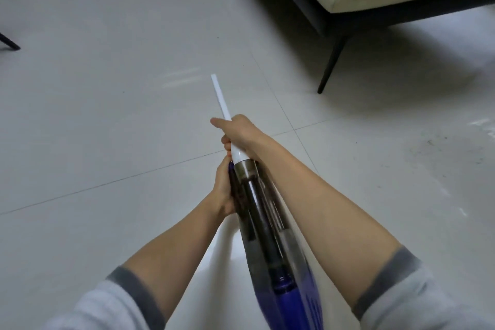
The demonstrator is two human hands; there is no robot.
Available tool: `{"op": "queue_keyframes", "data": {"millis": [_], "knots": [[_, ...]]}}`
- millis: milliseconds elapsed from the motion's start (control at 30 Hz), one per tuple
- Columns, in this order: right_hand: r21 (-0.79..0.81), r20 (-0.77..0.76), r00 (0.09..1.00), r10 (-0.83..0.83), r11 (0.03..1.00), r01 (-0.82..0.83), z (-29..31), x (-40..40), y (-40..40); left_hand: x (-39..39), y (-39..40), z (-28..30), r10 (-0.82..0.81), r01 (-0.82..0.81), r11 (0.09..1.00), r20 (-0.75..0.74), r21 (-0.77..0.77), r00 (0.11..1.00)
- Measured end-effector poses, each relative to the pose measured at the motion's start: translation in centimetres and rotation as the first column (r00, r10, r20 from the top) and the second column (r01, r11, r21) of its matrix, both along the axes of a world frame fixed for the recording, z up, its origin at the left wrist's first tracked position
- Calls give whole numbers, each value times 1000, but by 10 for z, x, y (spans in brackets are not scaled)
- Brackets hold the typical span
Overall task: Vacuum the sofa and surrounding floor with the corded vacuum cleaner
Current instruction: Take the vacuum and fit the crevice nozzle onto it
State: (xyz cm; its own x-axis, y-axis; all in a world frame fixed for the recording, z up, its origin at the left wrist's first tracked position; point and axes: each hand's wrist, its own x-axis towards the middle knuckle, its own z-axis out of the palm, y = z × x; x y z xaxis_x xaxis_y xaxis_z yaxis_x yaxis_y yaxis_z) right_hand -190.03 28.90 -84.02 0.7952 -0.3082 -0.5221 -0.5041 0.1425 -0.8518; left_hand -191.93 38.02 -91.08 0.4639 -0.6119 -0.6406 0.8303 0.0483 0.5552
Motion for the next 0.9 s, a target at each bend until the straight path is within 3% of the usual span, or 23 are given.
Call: {"op": "queue_keyframes", "data": {"millis": [67,133,300,467,900], "knots": [[187,30,999,16,982,-22,8,-3,-4,4,0,4,-4,4,1000,21,-21,1000],[255,28,999,16,967,-23,12,-4,-9,6,-2,5,7,-7,1000,31,-1,999],[61,2,1000,-10,998,10,13,-5,-4,3,-3,1,8,-15,995,79,98,997],[-83,-30,1000,-9,997,6,13,-1,6,1,-2,5,27,-32,997,75,69,997],[-168,-5,998,-65,984,64,14,-1,12,-1,-1,11,20,-30,994,96,108,995]]}}
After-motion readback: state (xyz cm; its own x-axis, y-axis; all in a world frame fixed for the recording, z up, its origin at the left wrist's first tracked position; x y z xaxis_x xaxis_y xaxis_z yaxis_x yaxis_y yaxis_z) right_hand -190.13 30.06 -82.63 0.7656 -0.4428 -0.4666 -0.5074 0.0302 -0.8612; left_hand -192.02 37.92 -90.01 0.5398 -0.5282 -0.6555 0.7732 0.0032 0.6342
